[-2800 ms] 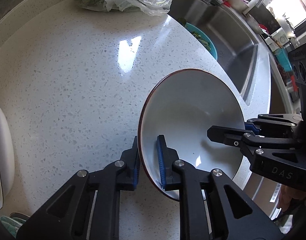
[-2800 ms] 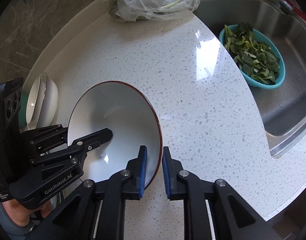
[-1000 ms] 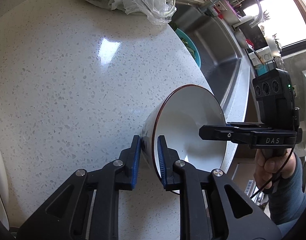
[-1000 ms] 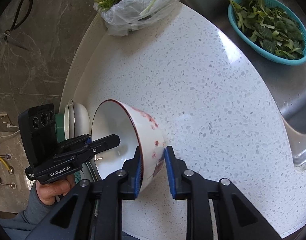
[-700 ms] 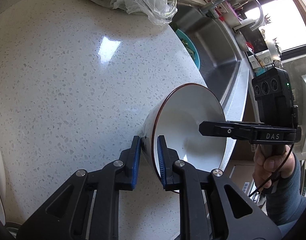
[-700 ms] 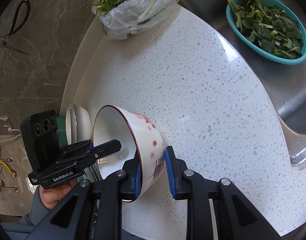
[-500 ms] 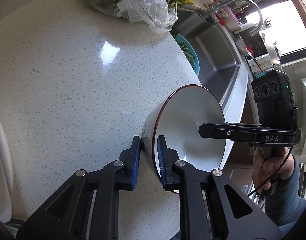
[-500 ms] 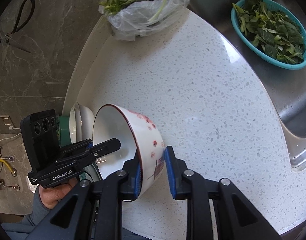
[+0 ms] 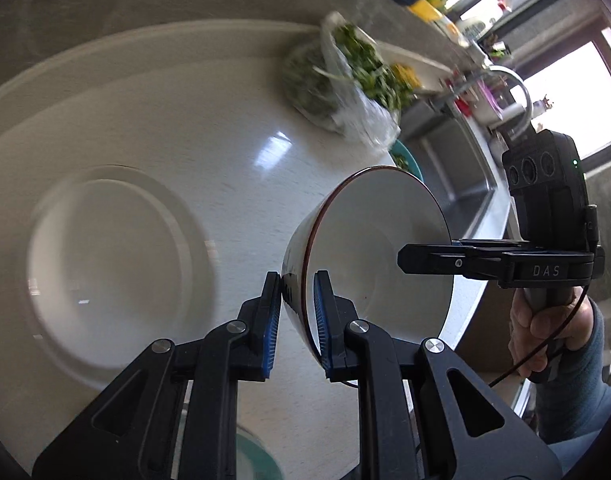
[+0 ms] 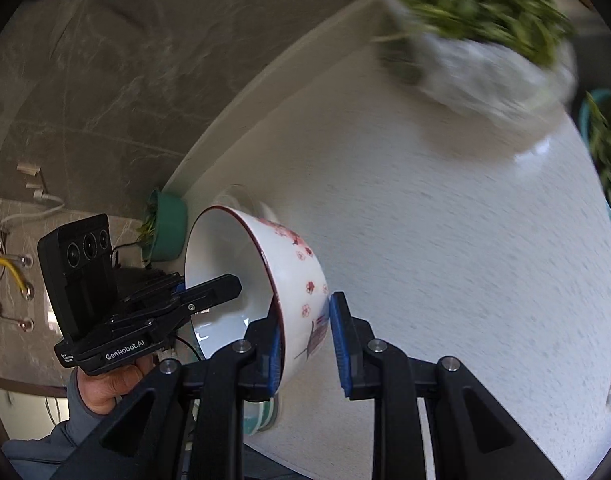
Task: Organize plates and bowls
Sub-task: 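Lower the red floral bowl into the nested white bowls with both grippers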
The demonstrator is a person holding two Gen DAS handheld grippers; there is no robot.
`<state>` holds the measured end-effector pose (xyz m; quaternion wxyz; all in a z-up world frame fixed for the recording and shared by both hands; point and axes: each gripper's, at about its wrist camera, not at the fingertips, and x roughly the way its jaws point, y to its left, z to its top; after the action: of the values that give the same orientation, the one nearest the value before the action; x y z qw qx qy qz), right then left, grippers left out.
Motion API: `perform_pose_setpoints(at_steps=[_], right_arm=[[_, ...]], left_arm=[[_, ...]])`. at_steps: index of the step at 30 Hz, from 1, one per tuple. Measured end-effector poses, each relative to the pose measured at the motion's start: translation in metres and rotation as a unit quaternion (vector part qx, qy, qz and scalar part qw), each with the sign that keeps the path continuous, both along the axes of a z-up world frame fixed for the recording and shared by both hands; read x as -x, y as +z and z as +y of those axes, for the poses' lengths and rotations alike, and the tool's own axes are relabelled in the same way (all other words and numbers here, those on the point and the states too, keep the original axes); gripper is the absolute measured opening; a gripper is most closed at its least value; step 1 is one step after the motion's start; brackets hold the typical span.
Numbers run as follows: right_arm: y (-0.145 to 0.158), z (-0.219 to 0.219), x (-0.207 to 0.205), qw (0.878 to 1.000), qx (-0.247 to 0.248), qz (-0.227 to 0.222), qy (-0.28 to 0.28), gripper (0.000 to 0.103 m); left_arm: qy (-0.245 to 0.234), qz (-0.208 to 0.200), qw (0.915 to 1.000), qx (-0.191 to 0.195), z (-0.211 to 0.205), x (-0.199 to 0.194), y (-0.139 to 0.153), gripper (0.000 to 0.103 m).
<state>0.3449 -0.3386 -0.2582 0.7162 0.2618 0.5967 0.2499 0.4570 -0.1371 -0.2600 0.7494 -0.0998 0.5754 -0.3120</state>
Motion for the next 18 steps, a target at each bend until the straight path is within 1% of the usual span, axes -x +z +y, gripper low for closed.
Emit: perform_pose_setpoints(at_steps=[5,9,13,15,18], right_arm=[[0.014,0.057,-0.031,0.999,0.003,-0.013,0.052,0.025],[0.015,0.099,-0.055,0.996,0.008,-0.014,0.087,0.025],[0.007,0.135,-0.075,0.994,0.018,-0.007,0.11,0.026],[0.004,0.145,-0.08,0.993,0.023,-0.005,0.119,0.026],[-0.001,0.159,-0.085,0.991,0.042,-0.001,0.129,0.026]], left_arm=[[0.043,-0.01,0.9989,-0.012,0.061,-0.01,0.01,0.015],[0.076,-0.011,0.9967,-0.027,0.107,-0.018,0.007,0.015],[0.095,-0.006,0.9945,-0.044,0.135,-0.028,-0.005,0.015],[0.1,-0.004,0.9933,-0.059,0.143,-0.033,-0.014,0.015],[0.103,0.007,0.9923,-0.068,0.156,-0.037,-0.029,0.015]])
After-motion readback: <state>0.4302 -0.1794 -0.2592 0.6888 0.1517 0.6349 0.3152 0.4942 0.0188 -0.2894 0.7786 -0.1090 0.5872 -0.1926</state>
